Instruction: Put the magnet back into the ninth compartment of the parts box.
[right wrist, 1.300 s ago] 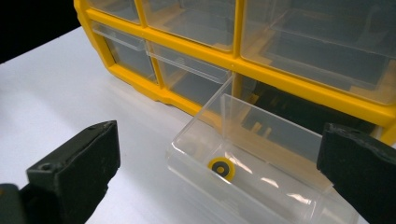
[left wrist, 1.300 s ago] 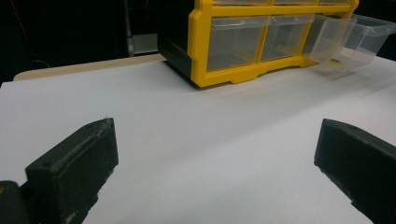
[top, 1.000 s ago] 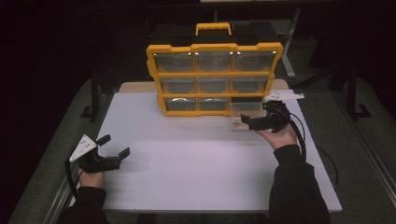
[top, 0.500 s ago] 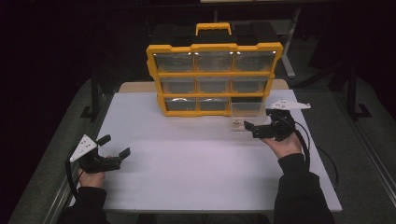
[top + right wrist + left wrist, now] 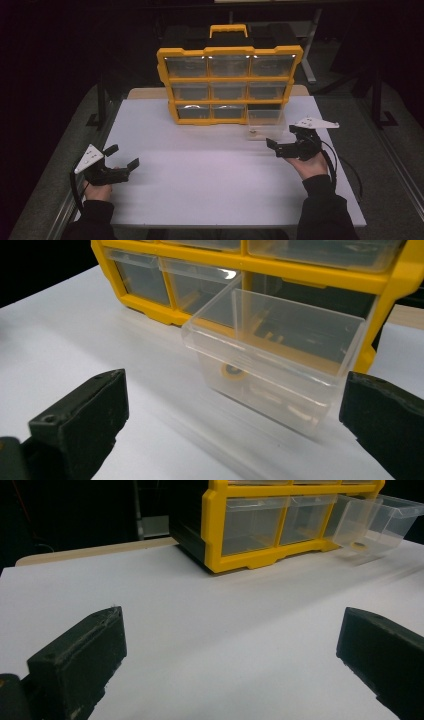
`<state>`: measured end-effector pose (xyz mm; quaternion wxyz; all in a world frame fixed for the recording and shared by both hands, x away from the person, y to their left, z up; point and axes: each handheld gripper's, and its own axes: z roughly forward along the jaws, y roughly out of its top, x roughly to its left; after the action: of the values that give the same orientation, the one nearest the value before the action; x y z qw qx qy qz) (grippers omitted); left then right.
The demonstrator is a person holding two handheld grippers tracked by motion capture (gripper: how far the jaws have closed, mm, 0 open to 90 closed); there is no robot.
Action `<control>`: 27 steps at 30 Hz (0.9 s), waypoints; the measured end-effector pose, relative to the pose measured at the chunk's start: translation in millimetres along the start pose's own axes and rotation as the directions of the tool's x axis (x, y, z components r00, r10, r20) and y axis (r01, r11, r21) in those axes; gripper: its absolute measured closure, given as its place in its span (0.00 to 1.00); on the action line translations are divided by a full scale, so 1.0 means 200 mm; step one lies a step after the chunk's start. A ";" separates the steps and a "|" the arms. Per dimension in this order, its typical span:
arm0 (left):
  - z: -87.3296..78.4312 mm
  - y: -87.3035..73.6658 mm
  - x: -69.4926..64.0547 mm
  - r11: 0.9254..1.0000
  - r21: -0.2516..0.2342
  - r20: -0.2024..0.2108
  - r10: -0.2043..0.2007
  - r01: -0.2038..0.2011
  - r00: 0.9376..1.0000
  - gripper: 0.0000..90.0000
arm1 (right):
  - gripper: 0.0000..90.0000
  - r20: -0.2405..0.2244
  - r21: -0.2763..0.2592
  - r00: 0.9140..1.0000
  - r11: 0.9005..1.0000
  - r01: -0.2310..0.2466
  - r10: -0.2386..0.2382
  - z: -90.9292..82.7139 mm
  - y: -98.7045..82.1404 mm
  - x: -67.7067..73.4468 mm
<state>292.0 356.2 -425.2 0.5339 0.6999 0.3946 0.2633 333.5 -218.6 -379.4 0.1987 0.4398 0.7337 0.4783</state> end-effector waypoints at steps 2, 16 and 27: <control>0.00 0.00 0.00 1.000 0.001 0.000 0.001 -0.001 1.000 0.00 | 0.00 -0.002 -0.005 1.000 1.000 -0.009 0.009 -0.01 -0.02 0.00; 0.00 0.00 0.01 1.000 0.004 -0.008 0.001 -0.001 1.000 0.00 | 0.00 -0.007 0.004 1.000 1.000 -0.029 0.029 -0.02 -0.14 0.00; 0.00 0.00 0.01 1.000 0.004 -0.008 0.006 -0.006 1.000 0.00 | 0.00 0.013 -0.005 1.000 1.000 -0.021 0.021 -0.07 -0.21 0.02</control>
<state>293.0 357.7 -425.7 0.5303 0.7011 0.3950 0.2669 303.2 -229.2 -409.8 0.1992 0.4501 0.7266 0.4793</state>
